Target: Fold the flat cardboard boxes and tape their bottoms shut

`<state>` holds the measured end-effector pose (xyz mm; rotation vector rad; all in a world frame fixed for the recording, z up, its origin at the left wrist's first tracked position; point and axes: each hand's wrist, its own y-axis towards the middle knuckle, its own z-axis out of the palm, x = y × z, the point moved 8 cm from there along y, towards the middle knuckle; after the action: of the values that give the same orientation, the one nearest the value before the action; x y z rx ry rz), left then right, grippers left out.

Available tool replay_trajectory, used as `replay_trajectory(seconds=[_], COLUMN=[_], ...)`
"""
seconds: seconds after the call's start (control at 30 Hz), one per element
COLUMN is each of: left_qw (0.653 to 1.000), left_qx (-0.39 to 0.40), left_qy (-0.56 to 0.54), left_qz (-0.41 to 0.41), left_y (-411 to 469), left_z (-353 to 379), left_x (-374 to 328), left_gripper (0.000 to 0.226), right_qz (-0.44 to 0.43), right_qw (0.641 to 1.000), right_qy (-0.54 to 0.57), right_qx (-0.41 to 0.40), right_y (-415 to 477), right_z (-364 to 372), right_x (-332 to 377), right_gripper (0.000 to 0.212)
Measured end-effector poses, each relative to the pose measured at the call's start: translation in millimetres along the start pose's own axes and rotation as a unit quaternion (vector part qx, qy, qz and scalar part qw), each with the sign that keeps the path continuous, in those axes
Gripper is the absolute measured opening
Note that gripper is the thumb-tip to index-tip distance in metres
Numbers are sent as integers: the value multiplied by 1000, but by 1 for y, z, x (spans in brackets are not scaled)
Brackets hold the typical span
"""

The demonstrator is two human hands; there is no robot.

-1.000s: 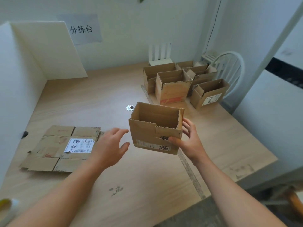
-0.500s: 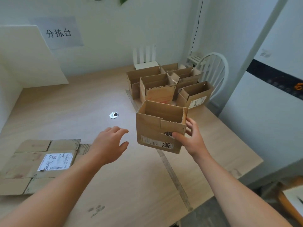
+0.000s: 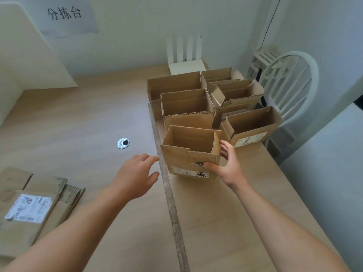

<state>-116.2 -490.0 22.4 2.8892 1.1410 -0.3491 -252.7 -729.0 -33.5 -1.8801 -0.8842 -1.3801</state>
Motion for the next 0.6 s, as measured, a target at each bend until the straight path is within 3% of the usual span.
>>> replay_trajectory(seconds=[0.33,0.6], left_qw=[997,996], left_qx=[35,46], left_qy=[-41,-56], left_qz=[-49,-54], left_y=[39,50], left_z=[32,40], left_x=[12,11], left_gripper=[44,51], right_qz=[-11,-20], right_qw=[998,995], right_qy=[-43,-100], right_qx=[40,-16], right_y=[75,93], right_z=[-6,-9], right_x=[-23,-22], right_gripper=[99,71])
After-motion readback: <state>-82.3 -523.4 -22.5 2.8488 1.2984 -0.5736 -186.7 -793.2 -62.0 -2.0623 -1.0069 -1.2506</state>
